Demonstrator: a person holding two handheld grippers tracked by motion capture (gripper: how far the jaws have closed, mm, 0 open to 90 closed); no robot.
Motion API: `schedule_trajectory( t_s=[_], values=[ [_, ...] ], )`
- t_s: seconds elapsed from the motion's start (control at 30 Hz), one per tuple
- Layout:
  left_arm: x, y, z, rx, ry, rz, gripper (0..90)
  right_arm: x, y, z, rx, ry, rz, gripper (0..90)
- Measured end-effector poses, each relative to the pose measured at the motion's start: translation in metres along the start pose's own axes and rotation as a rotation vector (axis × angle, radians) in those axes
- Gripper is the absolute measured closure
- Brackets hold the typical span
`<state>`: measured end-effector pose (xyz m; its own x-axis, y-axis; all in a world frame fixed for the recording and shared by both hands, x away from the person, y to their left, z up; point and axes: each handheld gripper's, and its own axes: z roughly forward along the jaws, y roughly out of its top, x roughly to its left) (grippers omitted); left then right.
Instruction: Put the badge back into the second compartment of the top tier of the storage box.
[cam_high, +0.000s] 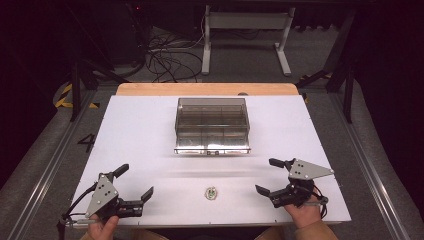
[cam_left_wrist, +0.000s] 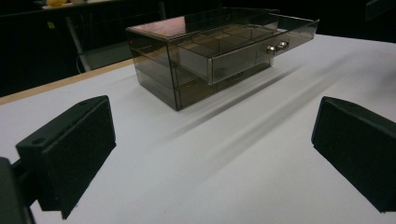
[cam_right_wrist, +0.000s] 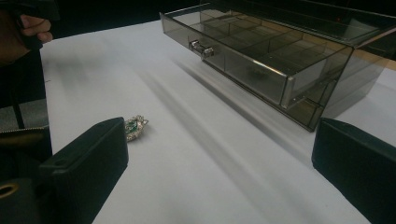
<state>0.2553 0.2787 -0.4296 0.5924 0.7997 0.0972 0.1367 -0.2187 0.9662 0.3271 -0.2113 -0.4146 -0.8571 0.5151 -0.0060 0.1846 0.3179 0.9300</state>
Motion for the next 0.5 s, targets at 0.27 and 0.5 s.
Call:
schedule_trajectory(
  t_s=[0.27,0.5],
  values=[
    [-0.001,0.000,0.000,0.001,-0.001,0.003,0.5,0.004,0.013,0.015,0.011,0.038,-0.020,4.2],
    [-0.001,0.000,0.000,0.004,-0.003,0.005,0.5,0.007,0.021,0.027,0.017,0.066,-0.030,4.2]
  ],
)
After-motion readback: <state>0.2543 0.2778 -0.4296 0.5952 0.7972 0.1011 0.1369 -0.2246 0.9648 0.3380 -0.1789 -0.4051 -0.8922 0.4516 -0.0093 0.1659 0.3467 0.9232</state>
